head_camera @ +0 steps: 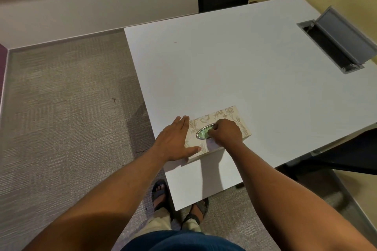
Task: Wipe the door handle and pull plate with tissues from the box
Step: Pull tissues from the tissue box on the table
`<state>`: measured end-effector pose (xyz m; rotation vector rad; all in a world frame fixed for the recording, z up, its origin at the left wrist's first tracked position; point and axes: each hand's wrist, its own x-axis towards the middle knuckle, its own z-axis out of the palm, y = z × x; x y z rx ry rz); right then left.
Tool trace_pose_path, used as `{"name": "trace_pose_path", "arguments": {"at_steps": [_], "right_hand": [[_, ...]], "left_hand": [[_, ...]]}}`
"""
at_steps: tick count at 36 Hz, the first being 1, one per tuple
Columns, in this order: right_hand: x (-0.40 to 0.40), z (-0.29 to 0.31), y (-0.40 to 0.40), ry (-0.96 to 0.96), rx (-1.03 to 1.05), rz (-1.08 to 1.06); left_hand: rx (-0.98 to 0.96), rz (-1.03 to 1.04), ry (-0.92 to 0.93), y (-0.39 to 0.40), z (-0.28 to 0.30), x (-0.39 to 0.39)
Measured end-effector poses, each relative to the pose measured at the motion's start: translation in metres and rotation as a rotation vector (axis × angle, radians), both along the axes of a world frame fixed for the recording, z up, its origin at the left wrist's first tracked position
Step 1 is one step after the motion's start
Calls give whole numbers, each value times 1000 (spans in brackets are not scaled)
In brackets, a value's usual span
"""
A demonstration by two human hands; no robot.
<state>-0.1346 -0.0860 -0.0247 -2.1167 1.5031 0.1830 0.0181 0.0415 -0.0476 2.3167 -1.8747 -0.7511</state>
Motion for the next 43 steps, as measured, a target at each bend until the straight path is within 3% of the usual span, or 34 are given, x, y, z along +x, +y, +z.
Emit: {"name": "trace_pose_path", "arguments": {"at_steps": [17, 28, 33, 39, 43], "right_hand": [[-19, 15, -8, -422, 96, -167], [-35, 17, -2, -739, 250, -403], [-39, 12, 0, -658, 177, -320], [-34, 11, 4, -385, 15, -6], [-34, 11, 5, -291, -70, 81]], "left_hand": [[18, -75, 4, -5, 4, -7], [9, -85, -25, -5, 3, -10], [11, -69, -33, -5, 2, -13], [5, -60, -65, -7, 5, -18], [-9, -57, -91, -7, 6, -24]]}}
